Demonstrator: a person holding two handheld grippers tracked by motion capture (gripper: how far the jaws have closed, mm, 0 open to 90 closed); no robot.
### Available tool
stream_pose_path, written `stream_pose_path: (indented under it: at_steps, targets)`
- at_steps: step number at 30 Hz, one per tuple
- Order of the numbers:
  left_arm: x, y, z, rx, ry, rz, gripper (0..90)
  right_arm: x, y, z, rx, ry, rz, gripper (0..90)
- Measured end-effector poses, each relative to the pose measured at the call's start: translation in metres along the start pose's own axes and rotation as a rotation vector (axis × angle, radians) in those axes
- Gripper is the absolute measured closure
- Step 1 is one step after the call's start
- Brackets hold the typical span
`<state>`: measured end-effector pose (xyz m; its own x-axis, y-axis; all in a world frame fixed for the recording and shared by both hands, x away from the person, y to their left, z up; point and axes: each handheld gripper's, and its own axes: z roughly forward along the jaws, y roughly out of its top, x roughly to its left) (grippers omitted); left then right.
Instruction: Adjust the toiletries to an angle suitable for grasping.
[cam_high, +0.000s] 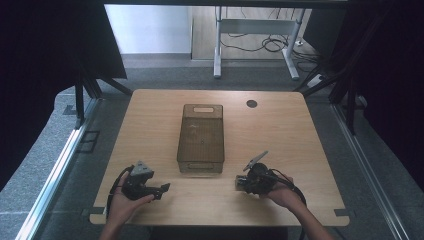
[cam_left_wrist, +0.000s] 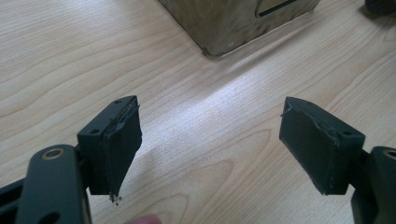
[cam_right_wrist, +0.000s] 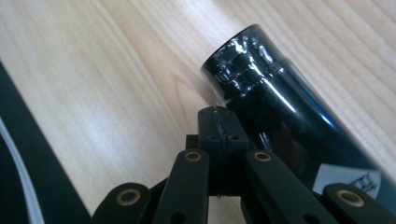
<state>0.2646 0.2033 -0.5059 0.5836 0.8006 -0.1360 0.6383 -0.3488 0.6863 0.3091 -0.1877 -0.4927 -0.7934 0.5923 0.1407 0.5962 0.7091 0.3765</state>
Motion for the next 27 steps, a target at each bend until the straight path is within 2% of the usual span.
stream_pose_path:
  at_steps: [17, 27]
  targets:
    - [0.001, -0.001, 0.001, 0.005, 0.002, 0.001, 21.2, -0.024, 0.015, 0.006, -0.076, -0.018, 0.086, 89.8]
    - [0.001, -0.001, 0.002, 0.007, 0.003, -0.001, 21.2, -0.026, 0.017, 0.006, -0.091, -0.022, 0.092, 89.7]
